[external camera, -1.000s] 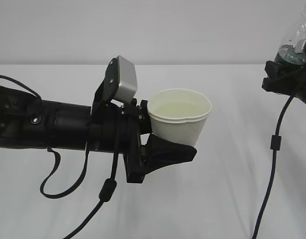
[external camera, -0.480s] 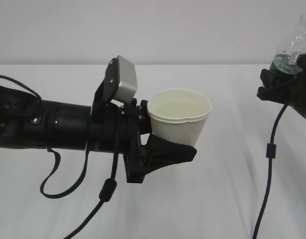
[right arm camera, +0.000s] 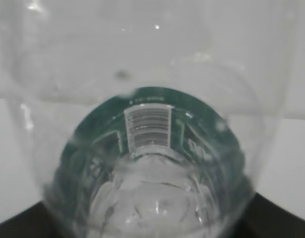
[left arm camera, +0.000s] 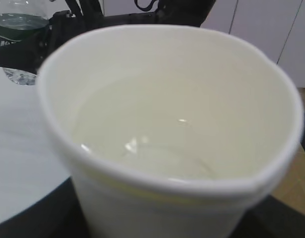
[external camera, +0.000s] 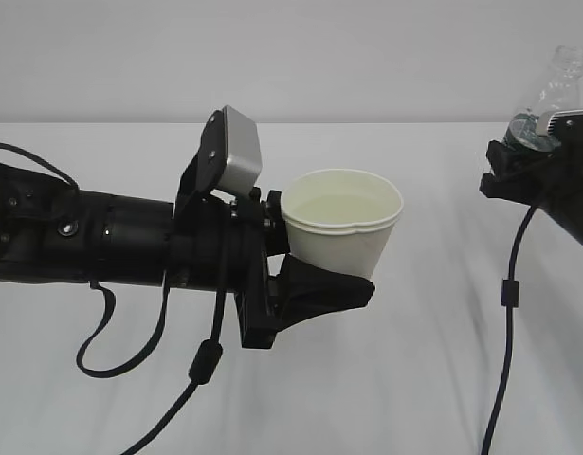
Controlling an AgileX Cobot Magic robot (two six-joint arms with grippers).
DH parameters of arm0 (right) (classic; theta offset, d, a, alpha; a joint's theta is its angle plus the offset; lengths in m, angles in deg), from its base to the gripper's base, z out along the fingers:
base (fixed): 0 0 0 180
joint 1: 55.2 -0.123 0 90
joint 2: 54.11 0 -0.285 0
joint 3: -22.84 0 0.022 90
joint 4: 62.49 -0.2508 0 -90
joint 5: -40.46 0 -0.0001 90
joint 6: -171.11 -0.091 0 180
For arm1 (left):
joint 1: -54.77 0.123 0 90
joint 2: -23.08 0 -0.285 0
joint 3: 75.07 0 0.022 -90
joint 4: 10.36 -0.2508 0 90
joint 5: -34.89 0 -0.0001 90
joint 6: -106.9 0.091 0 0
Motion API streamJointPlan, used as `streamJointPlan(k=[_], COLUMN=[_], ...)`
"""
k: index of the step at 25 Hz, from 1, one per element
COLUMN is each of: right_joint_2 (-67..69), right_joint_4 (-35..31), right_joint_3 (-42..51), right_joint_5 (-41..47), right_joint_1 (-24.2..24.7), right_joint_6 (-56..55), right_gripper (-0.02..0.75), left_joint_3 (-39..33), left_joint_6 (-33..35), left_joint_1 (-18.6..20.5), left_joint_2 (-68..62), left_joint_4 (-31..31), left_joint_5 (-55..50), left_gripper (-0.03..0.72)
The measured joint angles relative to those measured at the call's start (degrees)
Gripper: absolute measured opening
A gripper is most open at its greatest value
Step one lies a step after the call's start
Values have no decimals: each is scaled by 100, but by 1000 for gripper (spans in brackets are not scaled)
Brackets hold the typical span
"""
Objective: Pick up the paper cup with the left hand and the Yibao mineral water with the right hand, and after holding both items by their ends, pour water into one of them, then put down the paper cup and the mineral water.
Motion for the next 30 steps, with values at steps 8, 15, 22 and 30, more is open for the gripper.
streamJointPlan(k=[8,15,22,30], right_joint_2=[232,574,812,1123], right_joint_4=[0,0,60,71], right_joint_3=[-275,-508,-810,-1022], right_joint_5=[35,49,93,120], right_joint_1=[0,0,0,0], right_joint_6=[0,0,0,0], right_gripper=[411,411,411,411], left_joint_3=[0,0,0,0], left_joint_6=[0,0,0,0], left_joint_1=[0,0,0,0], left_joint_2=[0,-10,-10,-10], left_joint_4=[10,10,10,10], left_joint_5=[0,0,0,-12], left_gripper=[457,457,457,457])
